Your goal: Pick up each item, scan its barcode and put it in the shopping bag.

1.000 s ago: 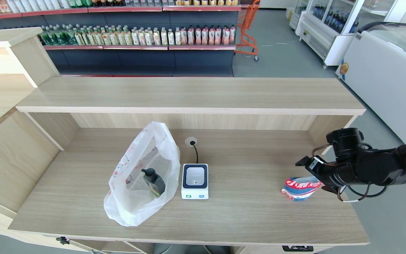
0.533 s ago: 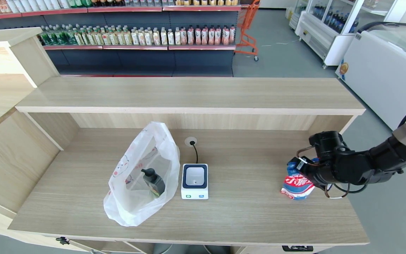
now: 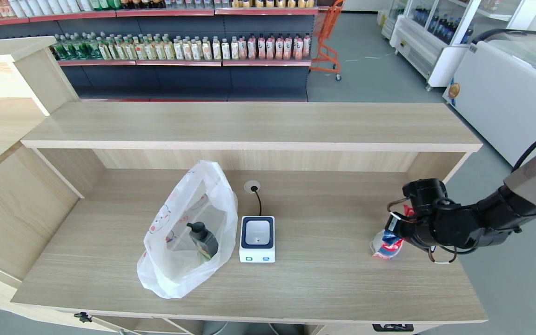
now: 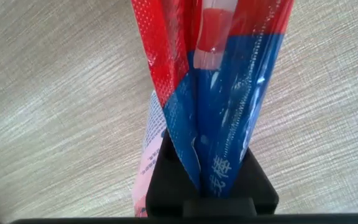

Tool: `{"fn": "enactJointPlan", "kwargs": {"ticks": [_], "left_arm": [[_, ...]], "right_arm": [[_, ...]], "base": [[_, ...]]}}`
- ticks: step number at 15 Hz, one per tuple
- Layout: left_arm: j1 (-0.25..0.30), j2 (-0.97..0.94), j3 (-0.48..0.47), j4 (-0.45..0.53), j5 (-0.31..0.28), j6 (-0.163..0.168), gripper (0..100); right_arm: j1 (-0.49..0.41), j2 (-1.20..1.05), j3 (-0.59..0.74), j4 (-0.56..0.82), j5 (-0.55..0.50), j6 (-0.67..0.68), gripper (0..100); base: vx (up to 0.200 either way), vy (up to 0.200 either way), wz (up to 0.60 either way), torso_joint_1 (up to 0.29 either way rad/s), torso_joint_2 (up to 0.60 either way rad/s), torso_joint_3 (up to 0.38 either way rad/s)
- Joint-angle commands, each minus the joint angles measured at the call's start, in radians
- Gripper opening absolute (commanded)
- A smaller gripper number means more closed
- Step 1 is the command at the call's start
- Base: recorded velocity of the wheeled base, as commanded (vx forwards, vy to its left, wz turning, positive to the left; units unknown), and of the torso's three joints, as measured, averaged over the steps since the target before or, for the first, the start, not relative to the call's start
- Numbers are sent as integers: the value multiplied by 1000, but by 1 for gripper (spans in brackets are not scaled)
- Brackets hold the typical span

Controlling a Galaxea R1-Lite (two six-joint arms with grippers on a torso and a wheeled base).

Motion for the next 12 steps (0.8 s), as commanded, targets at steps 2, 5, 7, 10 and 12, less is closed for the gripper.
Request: {"fn": "enactJointPlan", "kwargs": {"ticks": [2, 5, 7, 10, 12], "left_arm": [[0, 0, 0, 0, 0, 0, 100], [0, 0, 0, 0, 0, 0, 100], [0, 0, 0, 0, 0, 0, 100], [0, 0, 0, 0, 0, 0, 100], [0, 0, 0, 0, 1, 0, 100]], "right_arm": [[-11, -89, -5, -16, 60, -53, 0], [-71, -316, 12, 3, 487, -110, 0], [-137, -432, 81, 10, 874, -236, 0], [-154, -524, 179, 4, 1253, -420, 0], [-117, -566, 240, 4, 1393, -489, 0]], "base": [[0, 0, 0, 0, 0, 0], [0, 0, 0, 0, 0, 0], [0, 0, 0, 0, 0, 0], [0, 0, 0, 0, 0, 0], [0, 0, 0, 0, 0, 0]]}}
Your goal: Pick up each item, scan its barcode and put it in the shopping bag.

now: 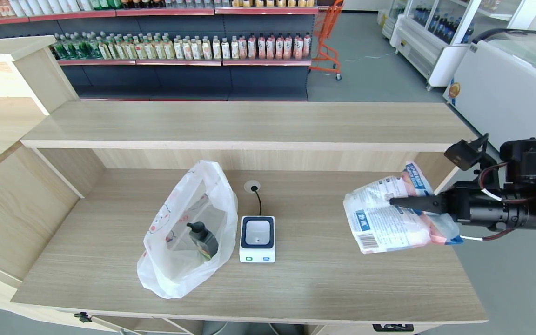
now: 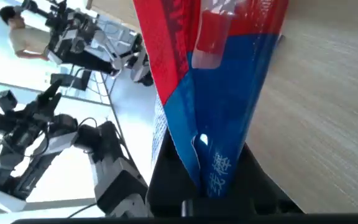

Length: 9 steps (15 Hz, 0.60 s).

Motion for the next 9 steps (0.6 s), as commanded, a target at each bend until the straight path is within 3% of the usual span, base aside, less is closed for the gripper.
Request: {"fn": "enactJointPlan", "kwargs": {"ticks": [1, 4, 9], "left_arm": [[0, 0, 0, 0, 0, -1, 100], [0, 0, 0, 0, 0, -1, 100], [0, 0, 0, 0, 0, -1, 100]], "right_arm": [[57, -99, 86, 0, 48, -76, 0], [118, -125, 137, 5, 53, -124, 0], [193, -167, 137, 3, 44, 23, 0]], "base": [[0, 0, 0, 0, 0, 0], [0, 0, 0, 0, 0, 0], [0, 0, 0, 0, 0, 0]]}}
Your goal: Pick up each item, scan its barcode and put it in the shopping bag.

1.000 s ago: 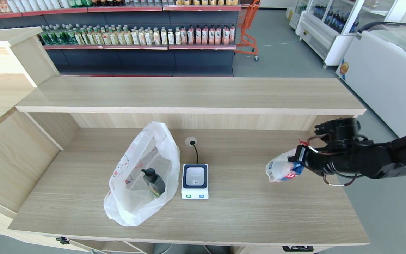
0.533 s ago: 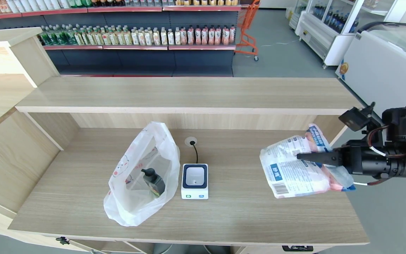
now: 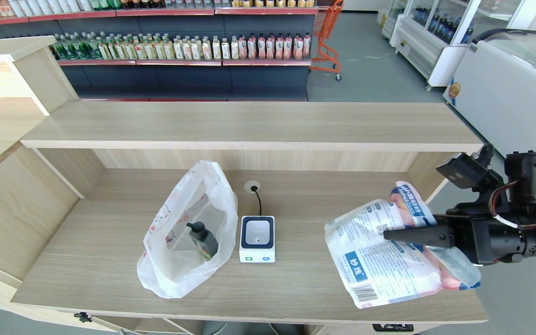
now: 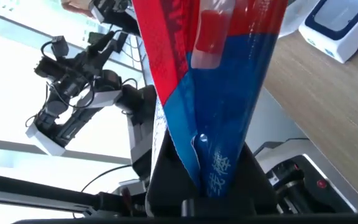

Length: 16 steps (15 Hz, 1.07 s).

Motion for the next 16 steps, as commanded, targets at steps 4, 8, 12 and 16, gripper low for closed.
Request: {"fn": "enactJointPlan", "kwargs": {"ticks": [4, 8, 12, 16], "left_arm": [[0, 0, 0, 0, 0, 0, 100], [0, 0, 0, 0, 0, 0, 100], [0, 0, 0, 0, 0, 0, 100], [0, 0, 0, 0, 0, 0, 100]], "right_arm": [[79, -14, 40, 4, -39, 17, 0], [138, -9, 29, -4, -105, 66, 0], [178, -15, 29, -3, -110, 86, 0], [211, -14, 27, -4, -154, 86, 0]], "base": [[0, 0, 0, 0, 0, 0], [0, 0, 0, 0, 0, 0], [0, 0, 0, 0, 0, 0], [0, 0, 0, 0, 0, 0]]}}
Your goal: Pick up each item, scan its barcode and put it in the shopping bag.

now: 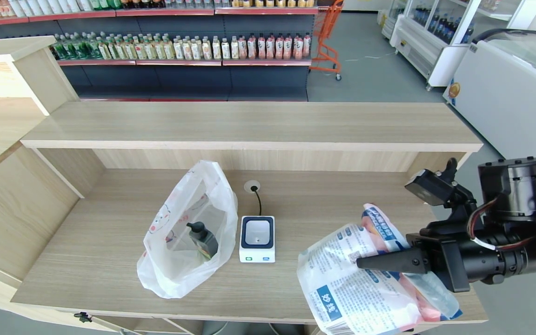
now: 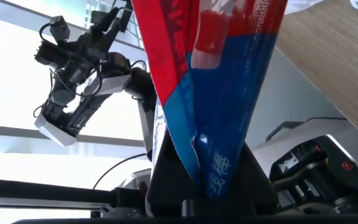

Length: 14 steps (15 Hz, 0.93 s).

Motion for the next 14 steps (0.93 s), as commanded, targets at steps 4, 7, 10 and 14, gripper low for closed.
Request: {"fn": "enactJointPlan", "kwargs": {"ticks": [4, 7, 10, 14], "left_arm": [[0, 0, 0, 0, 0, 0, 100], [0, 0, 0, 0, 0, 0, 100], [0, 0, 0, 0, 0, 0, 100], [0, 0, 0, 0, 0, 0, 100]], "right_arm": [[14, -4, 1, -1, -12, -2, 0], [14, -15, 4, -1, -13, -2, 0], [12, -24, 7, -1, -15, -2, 0], [23, -36, 7, -7, -70, -5, 0]], "base": [[0, 0, 0, 0, 0, 0], [0, 0, 0, 0, 0, 0], [0, 0, 0, 0, 0, 0], [0, 0, 0, 0, 0, 0]]}}
